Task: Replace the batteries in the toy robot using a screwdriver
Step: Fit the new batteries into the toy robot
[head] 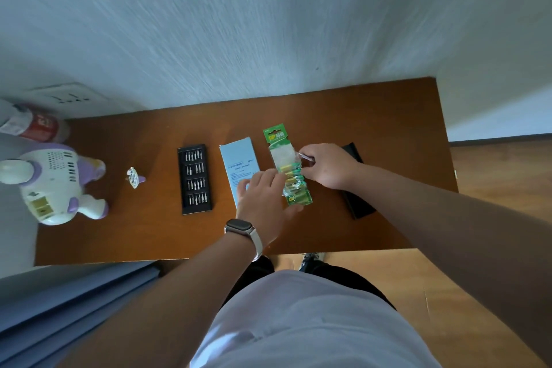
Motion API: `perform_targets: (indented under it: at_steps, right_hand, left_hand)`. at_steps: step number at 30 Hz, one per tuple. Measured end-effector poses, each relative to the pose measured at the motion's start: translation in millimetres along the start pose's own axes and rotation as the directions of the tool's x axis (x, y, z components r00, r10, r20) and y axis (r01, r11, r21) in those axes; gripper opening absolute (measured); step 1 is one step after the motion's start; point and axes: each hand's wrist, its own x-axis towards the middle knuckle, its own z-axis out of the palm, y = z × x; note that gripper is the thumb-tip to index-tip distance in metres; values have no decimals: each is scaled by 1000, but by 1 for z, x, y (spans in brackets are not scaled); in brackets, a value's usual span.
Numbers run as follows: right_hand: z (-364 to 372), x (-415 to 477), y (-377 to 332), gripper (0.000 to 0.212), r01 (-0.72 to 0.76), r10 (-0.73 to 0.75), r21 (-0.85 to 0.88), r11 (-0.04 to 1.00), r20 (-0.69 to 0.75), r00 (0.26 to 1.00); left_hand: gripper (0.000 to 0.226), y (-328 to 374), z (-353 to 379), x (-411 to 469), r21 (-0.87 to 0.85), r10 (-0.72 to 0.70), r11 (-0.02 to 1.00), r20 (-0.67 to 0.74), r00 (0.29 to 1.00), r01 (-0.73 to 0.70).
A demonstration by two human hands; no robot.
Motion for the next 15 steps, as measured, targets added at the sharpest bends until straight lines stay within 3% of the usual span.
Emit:
perform_targets:
  at_steps: [3,7,12,15]
  right_hand:
    - [0,2,2,9,18,-18,9,1000,59,998]
    - [6,3,0,22,11,-10,-7,1000,74,997]
    - [8,3,-2,8,54,-48,-99,994,68,997]
    - [11,0,-3,10,66,-58,-126,990,60,996]
  left_hand:
    - [57,-2,-1,1,-15,5,1000,-2,1000,-5]
    - [57,-3,-2,0,-13,12,1000,2,1000,-12]
    - [58,-3,-4,1,-7,24,1000,14,1000,-24]
    - [57,-3,-5,1,-7,29,1000,8,1000,-29]
